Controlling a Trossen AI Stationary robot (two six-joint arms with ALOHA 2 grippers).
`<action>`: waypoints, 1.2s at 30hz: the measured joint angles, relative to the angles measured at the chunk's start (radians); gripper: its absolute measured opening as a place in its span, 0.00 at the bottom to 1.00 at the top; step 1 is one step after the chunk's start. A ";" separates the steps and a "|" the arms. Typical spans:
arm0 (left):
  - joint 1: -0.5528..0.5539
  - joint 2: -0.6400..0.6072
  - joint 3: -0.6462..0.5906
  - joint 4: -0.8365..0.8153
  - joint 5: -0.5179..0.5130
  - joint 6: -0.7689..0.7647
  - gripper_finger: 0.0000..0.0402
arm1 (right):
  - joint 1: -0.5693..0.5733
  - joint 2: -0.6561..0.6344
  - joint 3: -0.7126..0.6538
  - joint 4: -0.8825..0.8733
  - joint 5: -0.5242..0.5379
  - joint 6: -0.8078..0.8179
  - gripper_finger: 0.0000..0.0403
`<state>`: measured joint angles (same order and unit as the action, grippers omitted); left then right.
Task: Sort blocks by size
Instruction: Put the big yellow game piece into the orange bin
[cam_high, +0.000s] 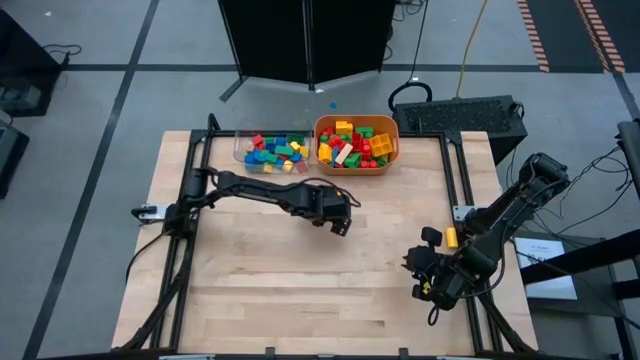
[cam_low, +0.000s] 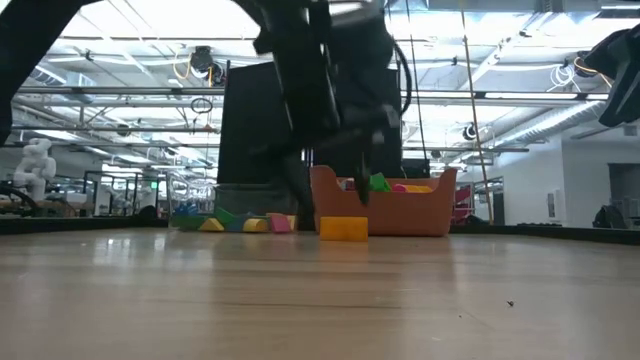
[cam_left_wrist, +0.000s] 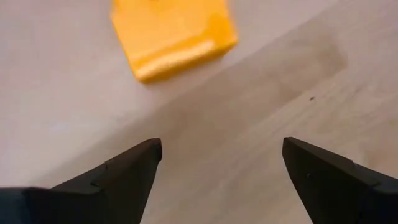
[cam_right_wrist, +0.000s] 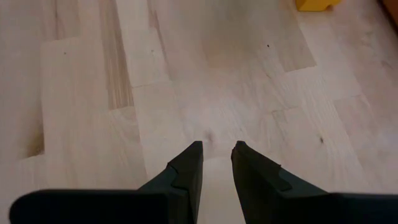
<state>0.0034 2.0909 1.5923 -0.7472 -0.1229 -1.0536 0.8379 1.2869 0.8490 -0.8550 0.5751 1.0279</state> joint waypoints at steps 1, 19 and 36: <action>0.004 -0.010 0.016 -0.026 -0.019 0.033 0.86 | 0.000 0.000 0.000 -0.004 0.001 0.000 0.20; 0.125 0.016 0.136 0.086 -0.096 0.745 0.86 | 0.000 0.000 0.000 -0.004 0.001 0.006 0.20; 0.143 0.034 0.135 -0.029 0.078 1.400 0.86 | 0.000 0.000 0.000 -0.061 0.000 0.007 0.20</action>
<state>0.1468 2.1248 1.7275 -0.7759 -0.0448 0.3466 0.8378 1.2869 0.8490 -0.9165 0.5755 1.0351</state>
